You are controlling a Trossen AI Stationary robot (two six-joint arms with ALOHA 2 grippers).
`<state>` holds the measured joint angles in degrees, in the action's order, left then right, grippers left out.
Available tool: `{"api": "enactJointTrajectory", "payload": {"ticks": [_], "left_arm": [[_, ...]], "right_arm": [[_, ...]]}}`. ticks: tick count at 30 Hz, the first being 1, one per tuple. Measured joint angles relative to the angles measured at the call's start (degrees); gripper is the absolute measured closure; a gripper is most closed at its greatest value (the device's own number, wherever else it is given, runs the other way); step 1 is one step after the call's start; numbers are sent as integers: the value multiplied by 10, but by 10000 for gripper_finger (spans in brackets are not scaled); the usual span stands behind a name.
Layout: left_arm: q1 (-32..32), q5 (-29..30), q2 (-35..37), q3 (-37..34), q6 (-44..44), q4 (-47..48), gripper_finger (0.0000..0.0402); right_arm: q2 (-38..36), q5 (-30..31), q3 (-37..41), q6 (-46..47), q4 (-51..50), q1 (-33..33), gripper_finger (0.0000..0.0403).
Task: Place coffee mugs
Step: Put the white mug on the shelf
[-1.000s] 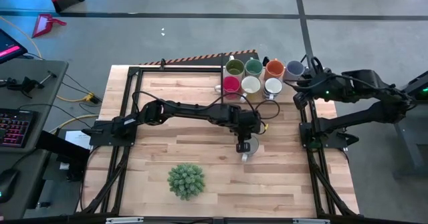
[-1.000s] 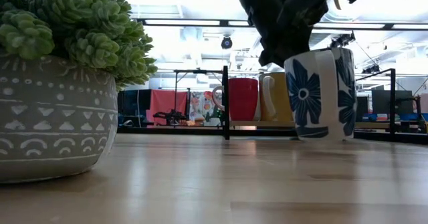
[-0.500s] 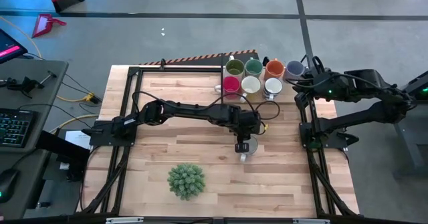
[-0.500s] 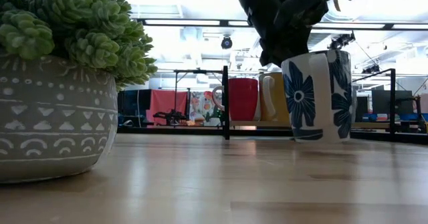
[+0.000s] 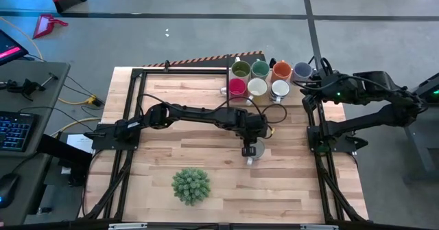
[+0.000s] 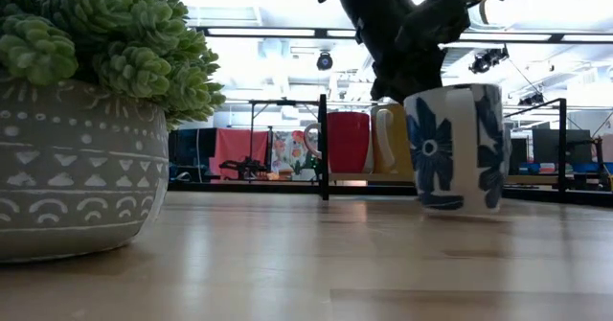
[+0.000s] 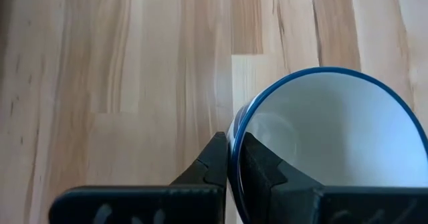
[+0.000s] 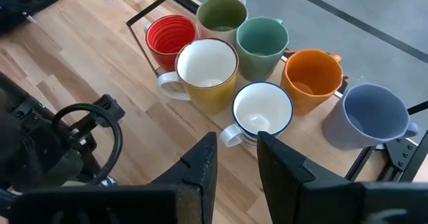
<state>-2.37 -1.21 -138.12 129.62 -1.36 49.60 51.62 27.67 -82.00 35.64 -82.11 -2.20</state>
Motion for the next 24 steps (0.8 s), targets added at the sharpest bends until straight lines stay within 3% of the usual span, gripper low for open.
{"api": "enactJointTrajectory", "payload": {"ticks": [20, 24], "left_arm": [[0, -3, -18, 1, -15, -29, 394], [2, -2, -18, 0, -22, -33, 365]], "right_arm": [[0, -6, 0, 3, -1, 0, 318], [0, -14, 0, 2, -4, 0, 318]]}}
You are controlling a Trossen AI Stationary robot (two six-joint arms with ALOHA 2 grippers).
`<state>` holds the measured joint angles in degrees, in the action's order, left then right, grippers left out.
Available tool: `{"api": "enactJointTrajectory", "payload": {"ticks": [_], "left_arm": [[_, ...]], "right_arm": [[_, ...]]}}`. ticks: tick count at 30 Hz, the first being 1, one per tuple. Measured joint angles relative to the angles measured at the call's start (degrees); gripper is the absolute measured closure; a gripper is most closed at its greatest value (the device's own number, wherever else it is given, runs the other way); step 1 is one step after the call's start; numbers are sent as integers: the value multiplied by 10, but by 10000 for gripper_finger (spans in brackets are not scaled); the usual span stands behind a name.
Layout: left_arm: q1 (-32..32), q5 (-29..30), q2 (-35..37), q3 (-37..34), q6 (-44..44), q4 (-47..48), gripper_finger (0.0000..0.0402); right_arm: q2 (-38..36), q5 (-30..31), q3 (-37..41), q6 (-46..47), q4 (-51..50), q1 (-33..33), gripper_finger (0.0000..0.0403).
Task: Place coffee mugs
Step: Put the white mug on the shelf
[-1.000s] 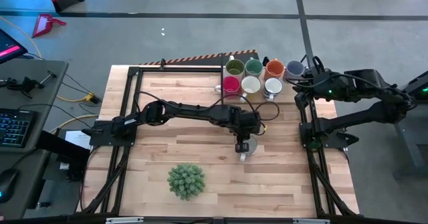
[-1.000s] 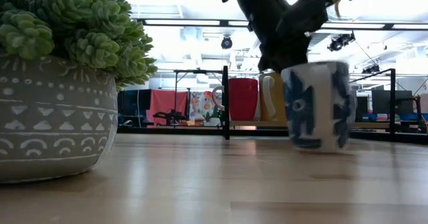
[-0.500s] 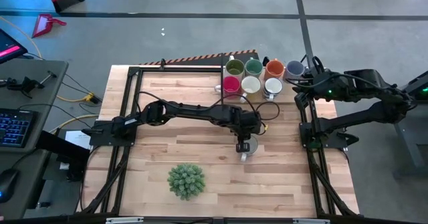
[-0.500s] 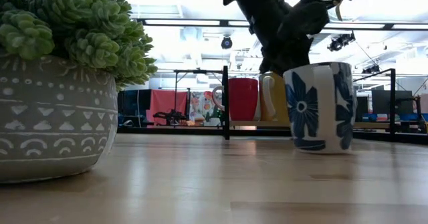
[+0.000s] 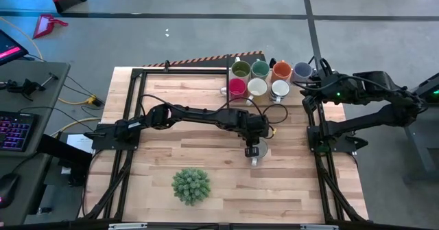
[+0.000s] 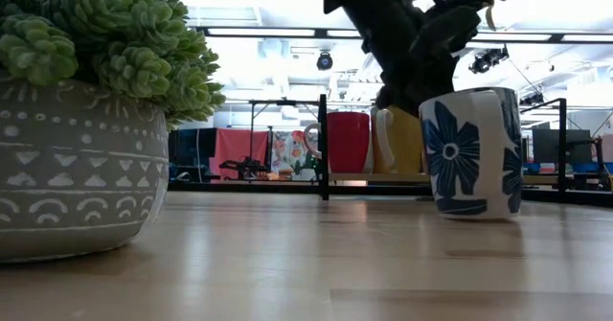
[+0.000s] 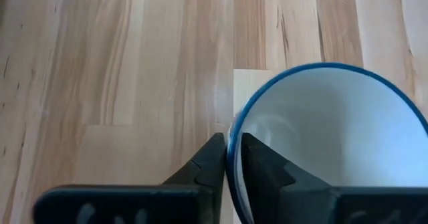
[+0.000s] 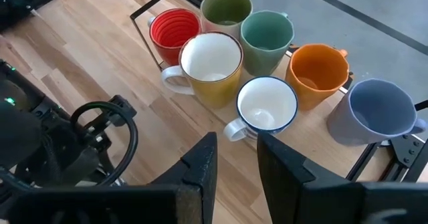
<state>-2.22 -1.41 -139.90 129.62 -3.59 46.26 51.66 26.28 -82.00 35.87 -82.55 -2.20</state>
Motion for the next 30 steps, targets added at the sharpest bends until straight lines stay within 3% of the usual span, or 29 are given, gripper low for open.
{"api": "enactJointTrajectory", "payload": {"ticks": [19, 30], "left_arm": [[9, 5, 11, 52, 7, 18, 233], [9, -5, 91, 53, 36, 44, 224]], "right_arm": [[0, -20, 0, -3, -19, 0, 318], [0, -4, 0, -14, -21, 0, 318]]}}
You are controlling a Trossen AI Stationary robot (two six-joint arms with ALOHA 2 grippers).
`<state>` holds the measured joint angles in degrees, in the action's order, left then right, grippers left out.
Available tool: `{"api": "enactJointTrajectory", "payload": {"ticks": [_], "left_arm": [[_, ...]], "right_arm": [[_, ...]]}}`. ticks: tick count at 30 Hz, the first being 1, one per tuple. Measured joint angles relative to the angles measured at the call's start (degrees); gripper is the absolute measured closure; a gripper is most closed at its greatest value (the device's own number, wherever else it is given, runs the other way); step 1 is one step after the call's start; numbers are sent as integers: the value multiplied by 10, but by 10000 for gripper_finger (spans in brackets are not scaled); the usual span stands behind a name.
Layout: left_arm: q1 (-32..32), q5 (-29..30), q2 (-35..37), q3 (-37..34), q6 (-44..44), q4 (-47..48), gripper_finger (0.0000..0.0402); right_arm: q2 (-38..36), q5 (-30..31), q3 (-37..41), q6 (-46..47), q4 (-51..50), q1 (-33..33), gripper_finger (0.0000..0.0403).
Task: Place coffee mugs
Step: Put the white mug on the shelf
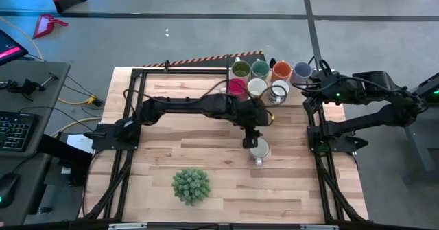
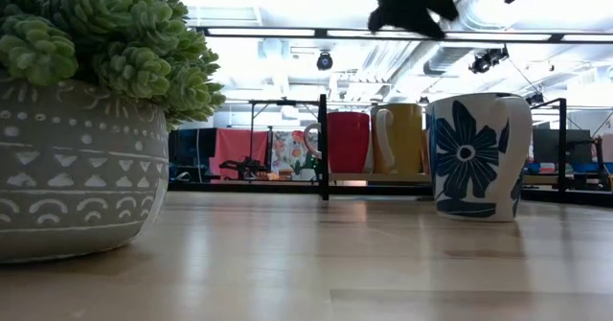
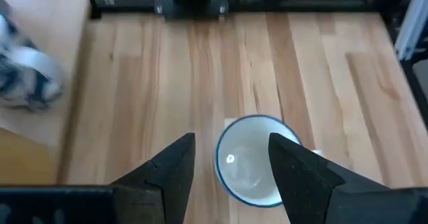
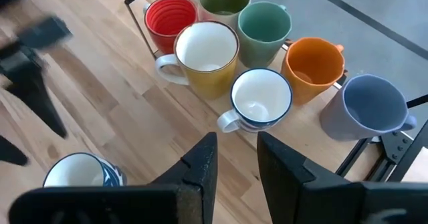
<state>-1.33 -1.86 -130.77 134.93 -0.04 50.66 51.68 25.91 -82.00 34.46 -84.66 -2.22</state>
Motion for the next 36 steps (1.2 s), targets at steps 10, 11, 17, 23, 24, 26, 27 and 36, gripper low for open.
{"api": "enactJointTrajectory", "payload": {"ticks": [10, 11, 17, 23, 24, 26, 27, 36], "left_arm": [[13, 11, 72, 0, 34, 133, 223], [14, 11, 74, 0, 37, 148, 223], [25, 11, 78, -4, 53, 230, 222], [52, 46, 78, -12, 54, 315, 222], [59, 52, 78, -12, 54, 320, 222], [74, 52, 79, -12, 57, 319, 222], [82, 52, 82, -12, 61, 319, 222], [152, 51, 136, -12, 39, 314, 222]], "right_arm": [[1, -4, 0, -6, 0, 0, 318], [1, -4, 0, -12, 0, 0, 318], [1, -15, 0, -30, 0, 0, 318], [1, 12, 0, -10, 0, 0, 318], [1, 16, 0, -10, 0, 0, 318], [1, 17, 0, -9, 0, 0, 318], [1, 17, 0, -9, 1, 0, 318], [1, 26, 0, -9, 7, 0, 318]]}}
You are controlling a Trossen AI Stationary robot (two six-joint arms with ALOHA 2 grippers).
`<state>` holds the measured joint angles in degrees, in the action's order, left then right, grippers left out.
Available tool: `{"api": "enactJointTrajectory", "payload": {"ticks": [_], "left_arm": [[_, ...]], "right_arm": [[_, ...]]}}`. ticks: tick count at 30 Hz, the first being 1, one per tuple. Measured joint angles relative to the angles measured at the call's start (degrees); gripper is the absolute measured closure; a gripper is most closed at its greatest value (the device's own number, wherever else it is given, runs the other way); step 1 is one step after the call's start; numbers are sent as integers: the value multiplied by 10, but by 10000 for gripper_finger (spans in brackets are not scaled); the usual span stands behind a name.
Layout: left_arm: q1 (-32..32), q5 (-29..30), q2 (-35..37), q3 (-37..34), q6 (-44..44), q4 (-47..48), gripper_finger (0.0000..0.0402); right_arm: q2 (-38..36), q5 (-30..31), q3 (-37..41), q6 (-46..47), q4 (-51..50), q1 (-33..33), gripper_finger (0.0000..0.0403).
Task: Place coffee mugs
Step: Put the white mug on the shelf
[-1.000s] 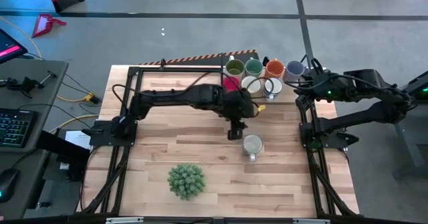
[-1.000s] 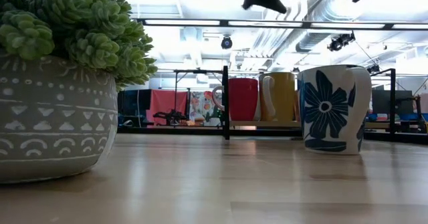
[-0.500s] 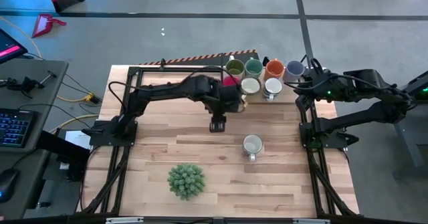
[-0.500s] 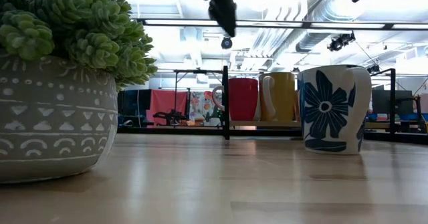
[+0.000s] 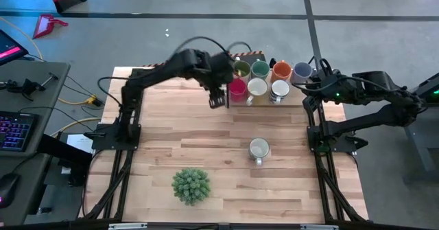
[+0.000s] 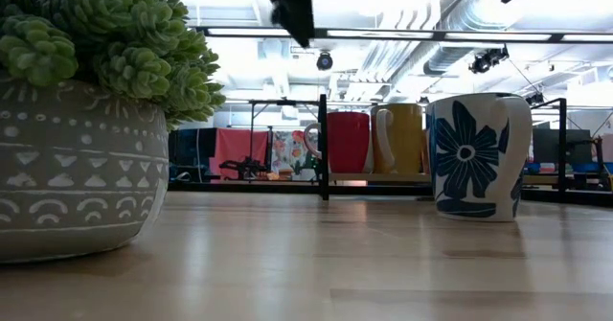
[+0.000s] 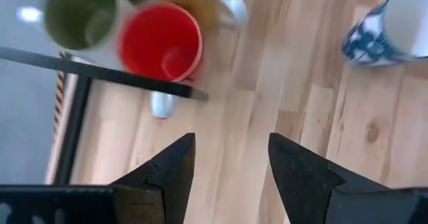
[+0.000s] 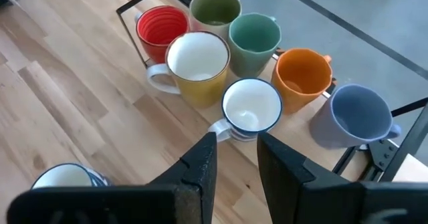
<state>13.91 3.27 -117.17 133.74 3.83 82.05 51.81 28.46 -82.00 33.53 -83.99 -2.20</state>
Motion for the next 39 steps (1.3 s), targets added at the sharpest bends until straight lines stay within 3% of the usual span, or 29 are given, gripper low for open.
{"api": "enactJointTrajectory", "payload": {"ticks": [8, 15, 21, 31, 39], "left_arm": [[-7, -3, 88, 1, 38, -62, 222], [-24, -54, 95, -10, 70, -102, 222], [-19, -75, 127, -181, 58, -222, 222], [-33, -73, 307, -531, -19, -558, 222], [-76, -39, 355, -684, -71, -684, 222]], "right_arm": [[0, 15, 0, 0, 15, 0, 318], [0, 15, 0, 9, 24, 0, 318], [0, -5, 0, 25, 24, 0, 318], [0, -14, 0, 24, 24, 0, 318], [0, -72, 106, -13, 130, 0, 318]]}}
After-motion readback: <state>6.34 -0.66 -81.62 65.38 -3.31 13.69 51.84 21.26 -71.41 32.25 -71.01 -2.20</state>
